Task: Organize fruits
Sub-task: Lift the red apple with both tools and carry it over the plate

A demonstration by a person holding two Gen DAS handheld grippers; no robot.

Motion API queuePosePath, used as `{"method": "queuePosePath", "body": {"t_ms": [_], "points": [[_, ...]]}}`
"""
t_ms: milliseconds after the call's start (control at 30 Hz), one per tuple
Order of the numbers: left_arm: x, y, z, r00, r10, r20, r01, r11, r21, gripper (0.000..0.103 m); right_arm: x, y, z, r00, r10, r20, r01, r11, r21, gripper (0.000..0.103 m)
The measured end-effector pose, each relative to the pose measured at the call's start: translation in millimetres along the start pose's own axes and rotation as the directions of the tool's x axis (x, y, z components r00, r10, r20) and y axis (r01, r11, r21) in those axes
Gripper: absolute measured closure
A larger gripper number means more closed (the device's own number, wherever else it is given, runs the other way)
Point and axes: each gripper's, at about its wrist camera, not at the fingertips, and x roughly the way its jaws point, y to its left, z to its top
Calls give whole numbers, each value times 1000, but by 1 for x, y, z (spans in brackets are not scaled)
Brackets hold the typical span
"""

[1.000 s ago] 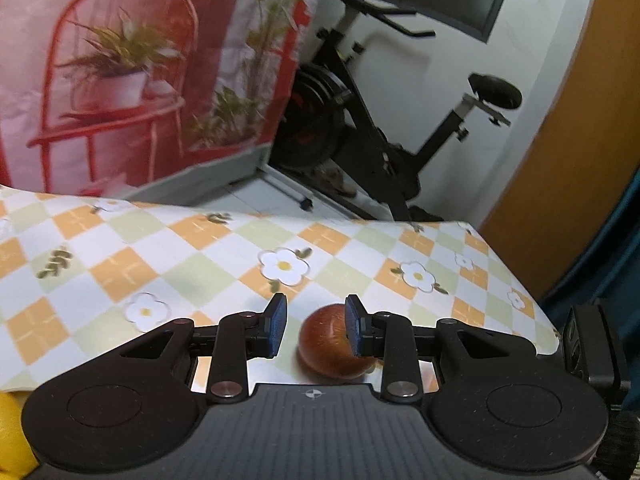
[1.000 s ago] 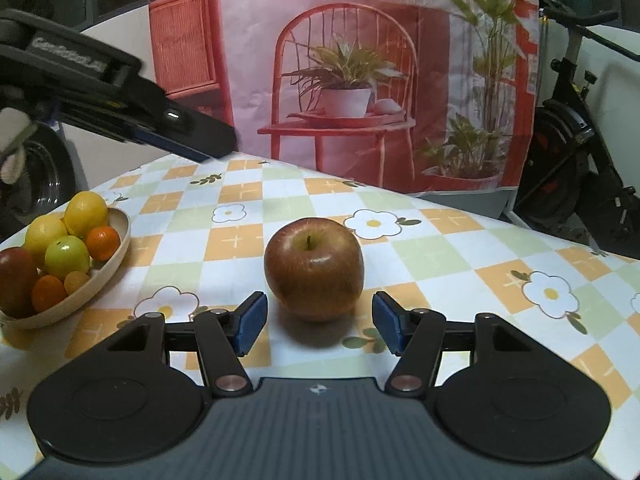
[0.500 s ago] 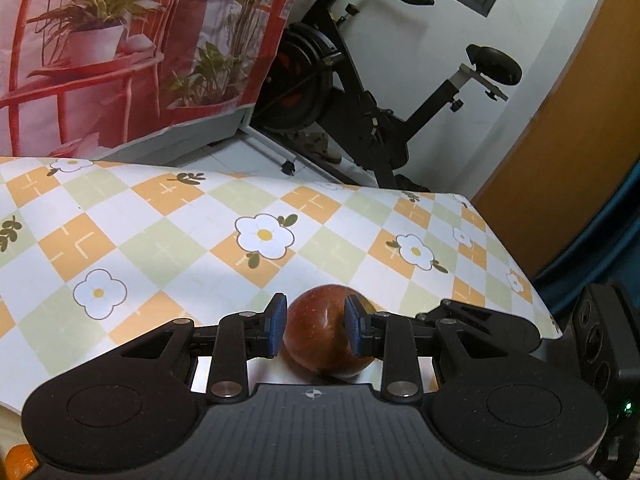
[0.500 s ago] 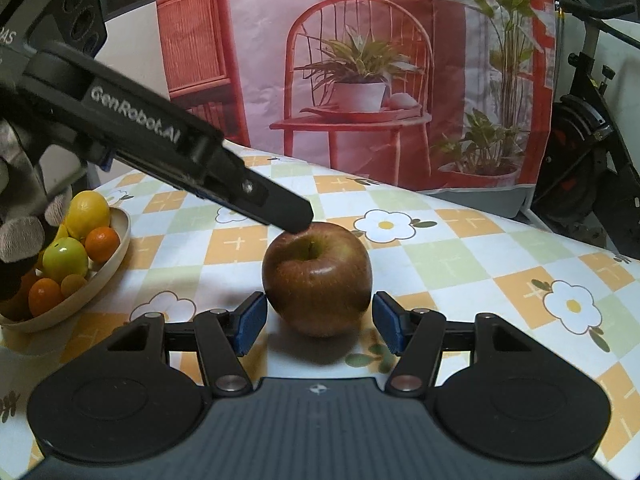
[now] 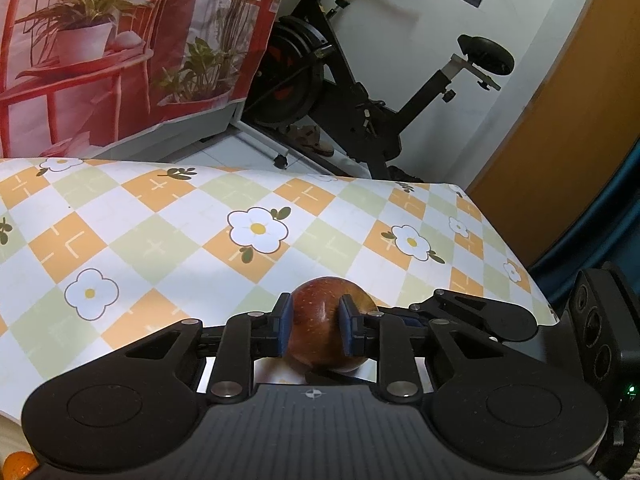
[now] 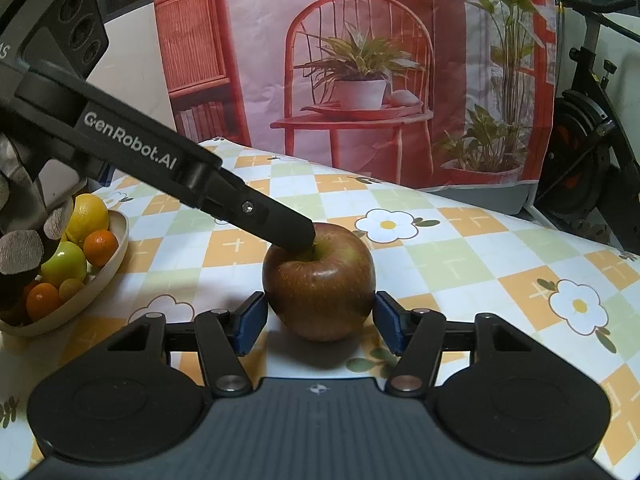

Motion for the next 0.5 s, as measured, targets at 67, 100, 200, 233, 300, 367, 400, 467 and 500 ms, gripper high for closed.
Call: {"method": "queuePosePath", "body": {"t_ms": [67, 100, 200, 233, 300, 367, 400, 467, 500], "points": [[-2, 0, -2, 1000, -2, 3, 2, 1000, -3, 77, -1, 0, -1, 1000, 6, 1, -6, 1000, 2, 42], [-2, 0, -3, 1000, -1, 4, 1, 1000, -2, 77, -1, 0, -1, 1000, 9, 1, -9, 1000, 1, 42], [-5, -1, -5, 1000, 5, 4, -5, 1000, 0, 77, -3, 2, -1, 1000, 17, 0, -17, 1000, 7, 42], [-6, -1, -5, 1000, 7, 3, -7, 1000, 1, 77, -3, 3, -1, 1000, 21, 0, -21, 1000, 12, 43], [-9, 0, -7, 1000, 10, 1, -10, 1000, 1, 77, -4, 6, -2, 1000, 28, 1, -28, 999, 20, 43], [-14, 1, -10, 1000, 14, 0, -14, 1000, -2, 77, -6, 10, -3, 999, 35, 1, -35, 999, 21, 43], [-16, 1, -12, 1000, 17, 0, -17, 1000, -1, 77, -7, 12, -4, 999, 39, 0, -39, 999, 20, 43], [-22, 1, -15, 1000, 26, 2, -26, 1000, 1, 77, -8, 18, -4, 999, 47, 1, -47, 999, 13, 43], [-26, 1, -17, 999, 32, 5, -32, 999, 2, 77, -9, 21, -5, 999, 51, 2, -51, 999, 12, 43]]}}
